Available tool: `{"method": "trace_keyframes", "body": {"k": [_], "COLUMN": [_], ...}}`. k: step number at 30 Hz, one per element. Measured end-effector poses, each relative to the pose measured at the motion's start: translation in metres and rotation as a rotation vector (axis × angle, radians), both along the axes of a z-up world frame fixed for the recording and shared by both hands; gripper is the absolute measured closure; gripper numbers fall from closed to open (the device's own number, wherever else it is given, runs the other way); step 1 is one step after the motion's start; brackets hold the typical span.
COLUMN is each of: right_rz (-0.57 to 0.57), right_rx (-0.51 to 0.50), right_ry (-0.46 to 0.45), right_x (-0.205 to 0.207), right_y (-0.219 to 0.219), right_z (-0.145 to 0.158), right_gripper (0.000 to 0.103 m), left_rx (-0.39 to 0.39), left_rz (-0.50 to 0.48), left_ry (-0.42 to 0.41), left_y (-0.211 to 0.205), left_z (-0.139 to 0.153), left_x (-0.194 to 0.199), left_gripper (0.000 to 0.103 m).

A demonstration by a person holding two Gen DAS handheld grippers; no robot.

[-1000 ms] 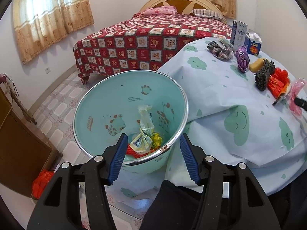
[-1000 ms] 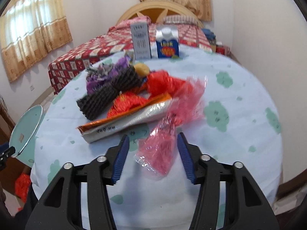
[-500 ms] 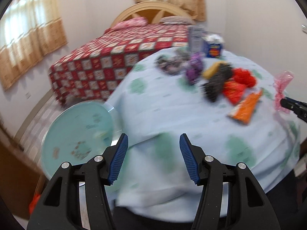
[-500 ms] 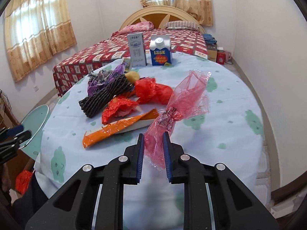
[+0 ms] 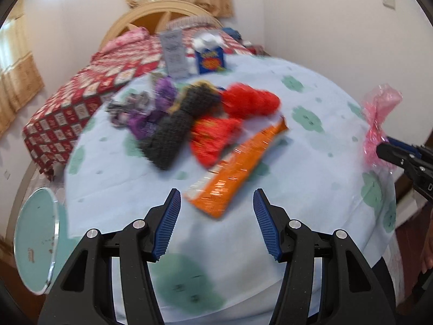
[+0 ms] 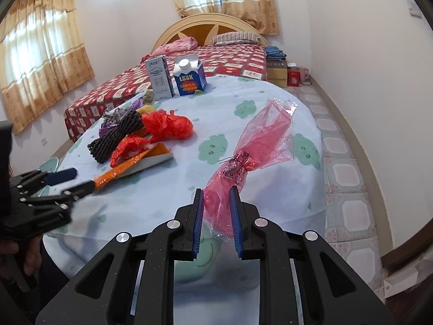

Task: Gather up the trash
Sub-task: 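Reach the left tool to the orange snack wrapper while the right tool holds the pink bag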

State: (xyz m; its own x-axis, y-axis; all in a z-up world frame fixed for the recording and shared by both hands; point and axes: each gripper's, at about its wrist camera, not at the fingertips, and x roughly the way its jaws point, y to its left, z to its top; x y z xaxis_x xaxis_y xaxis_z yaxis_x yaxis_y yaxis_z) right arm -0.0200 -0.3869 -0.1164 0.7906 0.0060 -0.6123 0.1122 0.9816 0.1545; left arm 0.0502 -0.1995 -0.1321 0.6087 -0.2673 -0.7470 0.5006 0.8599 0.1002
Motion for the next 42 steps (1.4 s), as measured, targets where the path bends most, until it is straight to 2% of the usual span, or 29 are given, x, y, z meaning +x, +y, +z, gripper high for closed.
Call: {"method": "trace_keyframes", "body": {"k": [1,2,3,4,7,8,15,17,19,21,22,23,25,28,30,32,34,42], "right_rz": [0.003,0.007,0.013,0.021,0.041,0.045,0.055,0.043,0.024,0.008,-0.002,-0.006,-0.012,-0.003,0.005,0.007,0.007,0.011], "right_rx": [0.005,0.007,0.009,0.012,0.002,0.0,-0.011,-0.017,-0.018,-0.016,-0.012,-0.008,0.009,0.022,0.027,0.028,0.026,0.02], "right_ry": [0.0,-0.002,-0.003,-0.006,-0.02,-0.024,-0.021,-0.018,-0.016,-0.013,-0.01,-0.008,-0.004,-0.005,-0.008,-0.011,-0.011,-0.009], "right_x": [0.0,0.001,0.001,0.002,0.002,0.002,0.002,-0.001,-0.007,-0.012,-0.015,-0.015,-0.015,-0.013,-0.011,-0.01,-0.009,-0.007], "right_y": [0.0,0.0,0.001,0.004,0.012,0.013,0.019,0.015,0.007,0.0,-0.005,-0.007,-0.011,-0.009,-0.008,-0.007,-0.007,-0.006], "right_z": [-0.002,-0.003,-0.003,-0.003,-0.001,0.001,0.003,0.003,0.004,0.004,0.001,0.0,-0.005,-0.008,-0.008,-0.007,-0.008,-0.007], "right_gripper": [0.083,0.083,0.083,0.083,0.083,0.083,0.083,0.083,0.083,0.083,0.083,0.083,0.083,0.083,0.083,0.083,0.083,0.083], "left_rx": [0.005,0.017,0.029,0.034,0.033,0.022,0.014,0.011,0.016,0.022,0.023,0.029,0.047,0.082,0.081,0.06,0.076,0.057], "left_rz": [-0.001,-0.001,-0.002,0.002,-0.007,-0.013,-0.035,-0.031,-0.039,-0.042,-0.045,-0.047,-0.06,-0.056,-0.059,-0.065,-0.073,-0.066], "left_ry": [0.011,0.023,0.026,0.03,0.04,0.052,0.024,0.027,0.026,0.015,0.015,0.014,0.028,0.022,0.032,0.067,0.059,0.074], "left_y": [-0.003,-0.007,-0.009,-0.011,-0.01,-0.009,-0.003,-0.003,-0.007,-0.012,-0.014,-0.018,-0.026,-0.035,-0.037,-0.035,-0.036,-0.029], "left_z": [-0.003,-0.009,-0.012,-0.014,-0.015,-0.013,-0.002,-0.003,-0.003,-0.003,-0.004,-0.005,-0.011,-0.019,-0.018,-0.018,-0.019,-0.02], "left_x": [0.002,0.006,0.009,0.012,0.017,0.017,0.01,0.01,0.009,0.008,0.009,0.009,0.011,0.017,0.021,0.024,0.023,0.025], "left_gripper": [0.048,0.053,0.063,0.067,0.098,0.103,0.103,0.099,0.092,0.071,0.067,0.062,0.061,0.064,0.096,0.101,0.103,0.103]}}
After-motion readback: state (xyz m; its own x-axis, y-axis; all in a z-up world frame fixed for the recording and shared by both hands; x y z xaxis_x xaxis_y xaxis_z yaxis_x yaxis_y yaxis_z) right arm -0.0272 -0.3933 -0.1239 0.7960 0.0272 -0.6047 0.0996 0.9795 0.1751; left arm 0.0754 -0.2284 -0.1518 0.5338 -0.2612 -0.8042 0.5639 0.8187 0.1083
